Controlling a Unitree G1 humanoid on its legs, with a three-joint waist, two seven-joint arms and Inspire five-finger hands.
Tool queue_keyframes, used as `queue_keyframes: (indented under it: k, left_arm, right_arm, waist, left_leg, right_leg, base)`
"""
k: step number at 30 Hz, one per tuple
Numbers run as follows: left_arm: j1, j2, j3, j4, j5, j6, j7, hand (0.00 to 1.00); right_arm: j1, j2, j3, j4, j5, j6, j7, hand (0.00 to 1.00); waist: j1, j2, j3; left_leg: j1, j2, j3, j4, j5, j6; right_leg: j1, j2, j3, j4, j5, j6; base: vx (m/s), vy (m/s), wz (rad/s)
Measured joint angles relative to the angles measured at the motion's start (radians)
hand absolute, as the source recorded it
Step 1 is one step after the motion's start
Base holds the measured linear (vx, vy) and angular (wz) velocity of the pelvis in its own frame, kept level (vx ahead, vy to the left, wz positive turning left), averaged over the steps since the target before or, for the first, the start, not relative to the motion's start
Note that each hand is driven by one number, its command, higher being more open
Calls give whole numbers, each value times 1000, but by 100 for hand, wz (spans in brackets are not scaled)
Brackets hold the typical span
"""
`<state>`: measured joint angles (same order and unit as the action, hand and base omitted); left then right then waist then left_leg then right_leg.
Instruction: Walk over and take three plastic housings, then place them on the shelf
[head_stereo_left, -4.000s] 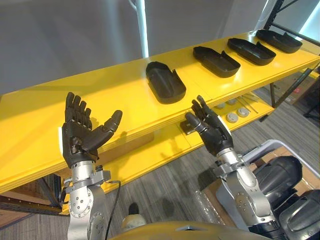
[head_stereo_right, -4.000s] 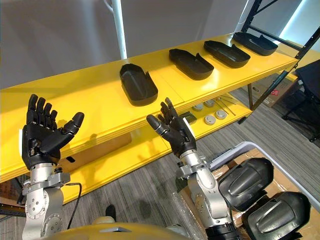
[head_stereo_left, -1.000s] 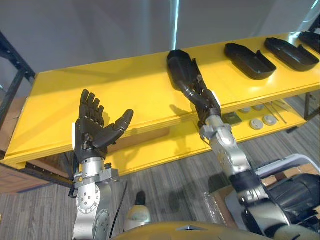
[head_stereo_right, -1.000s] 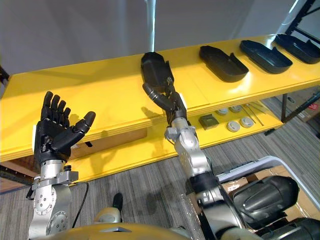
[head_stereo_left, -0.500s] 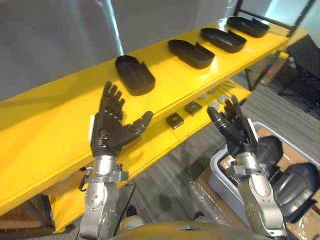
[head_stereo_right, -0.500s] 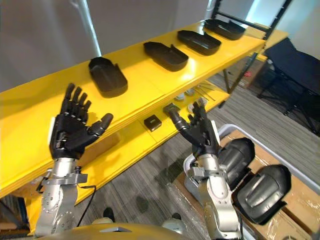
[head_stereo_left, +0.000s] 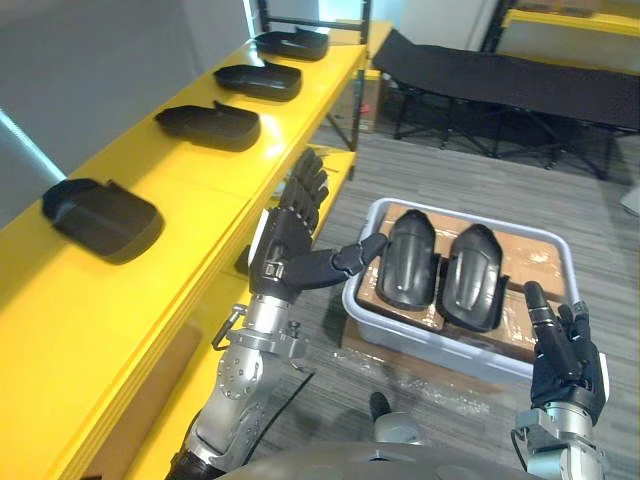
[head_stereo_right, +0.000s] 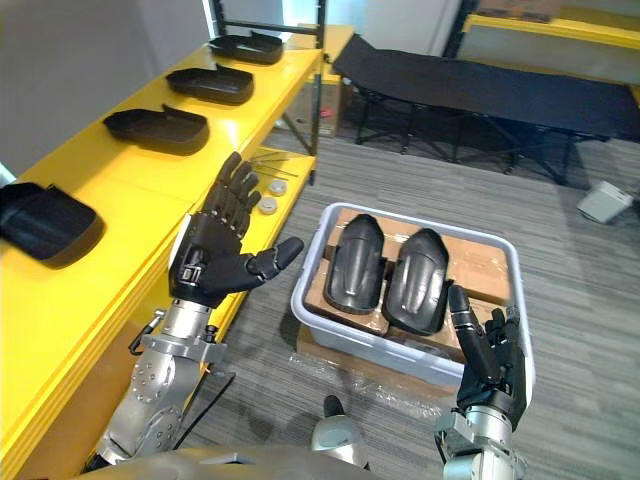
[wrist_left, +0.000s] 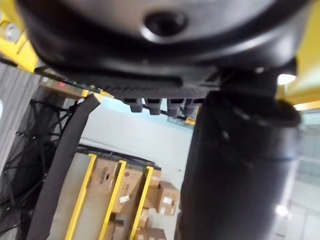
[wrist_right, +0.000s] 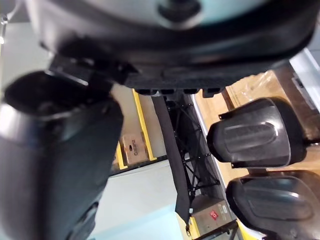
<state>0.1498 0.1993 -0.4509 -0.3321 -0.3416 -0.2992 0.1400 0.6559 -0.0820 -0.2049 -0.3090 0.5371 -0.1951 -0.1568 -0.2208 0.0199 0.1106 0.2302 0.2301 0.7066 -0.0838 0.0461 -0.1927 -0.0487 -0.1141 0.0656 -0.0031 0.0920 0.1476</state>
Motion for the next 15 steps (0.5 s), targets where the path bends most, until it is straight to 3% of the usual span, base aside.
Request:
queue_keyframes:
  k: [4, 5, 7, 8, 9, 11, 12, 13, 15]
  left_arm:
    - [-27, 11, -5, 29, 0, 22, 22, 100]
    - [-36, 12, -2, 29, 3, 22, 31, 100]
    - [-35, 17, 19, 28, 44, 22, 45, 100]
    - [-29, 19, 43, 23, 63, 23, 56, 100]
    - [-15, 18, 66, 6, 78, 25, 63, 100]
    - [39, 27, 113, -43, 78, 23, 60, 100]
    - [62, 25, 140, -61, 78, 18, 54, 100]
    - [67, 25, 154, -60, 78, 18, 52, 100]
    - [93, 28, 171, -60, 78, 7, 51, 100]
  right_arm:
    - [-6, 5, 18, 3, -10, -2, 66, 100]
    - [-16, -1, 28, 14, -22, -2, 91, 100]
    - [-54, -27, 57, 62, -30, -1, 115, 100]
    - [-97, -53, 76, 97, -55, -1, 127, 100]
    - [-132, -87, 93, 120, -62, -2, 130, 100]
    - [-199, -137, 131, 182, -60, -2, 132, 100]
    - [-231, -150, 152, 209, -54, -1, 126, 100]
    - [-247, -146, 167, 231, -45, -1, 116, 100]
    - [-250, -128, 214, 285, -40, -2, 72, 100]
  waist:
    - [-2, 1, 0]
    - [-1, 1, 1]
    - [20, 2, 2]
    - [47, 12, 6]
    - [74, 28, 12]
    - [110, 69, 1]
    - [119, 83, 2]
    - [130, 77, 7]
    - [145, 54, 19]
  left_leg:
    - [-11, 30, 20, 80, -45, -4]
    - [-29, 40, -1, 130, -70, 12]
    - [-69, 44, -153, 230, -136, 108]
    - [-95, 37, -293, 307, -214, 146]
    - [-113, 4, -422, 345, -274, 140]
    - [-120, -17, -556, 375, -349, 135]
    - [-126, -29, -572, 377, -376, 106]
    - [-131, -44, -573, 381, -377, 92]
    - [-152, -74, -588, 397, -377, 92]
  right_leg:
    - [-3, 14, 23, 0, 1, -1]
    - [-3, 14, 30, 0, 4, -5]
    - [-5, 17, 66, 0, 9, -14]
    - [-4, 20, 105, -2, 2, -27]
    - [-13, 30, 137, 1, 5, -26]
    - [-32, 51, 182, 5, 14, -10]
    - [-39, 46, 193, 3, 26, 9]
    - [-43, 30, 195, 3, 31, 16]
    - [-47, -3, 193, 2, 34, 21]
  base:
    - [14, -13, -24]
    - [14, -7, -13]
    - [-4, 35, -46]
    - [-36, 100, -94]
    - [-57, 140, -94]
    - [-70, 253, -84]
    - [-59, 274, -48]
    - [-45, 192, -9]
    - [-78, 179, 16]
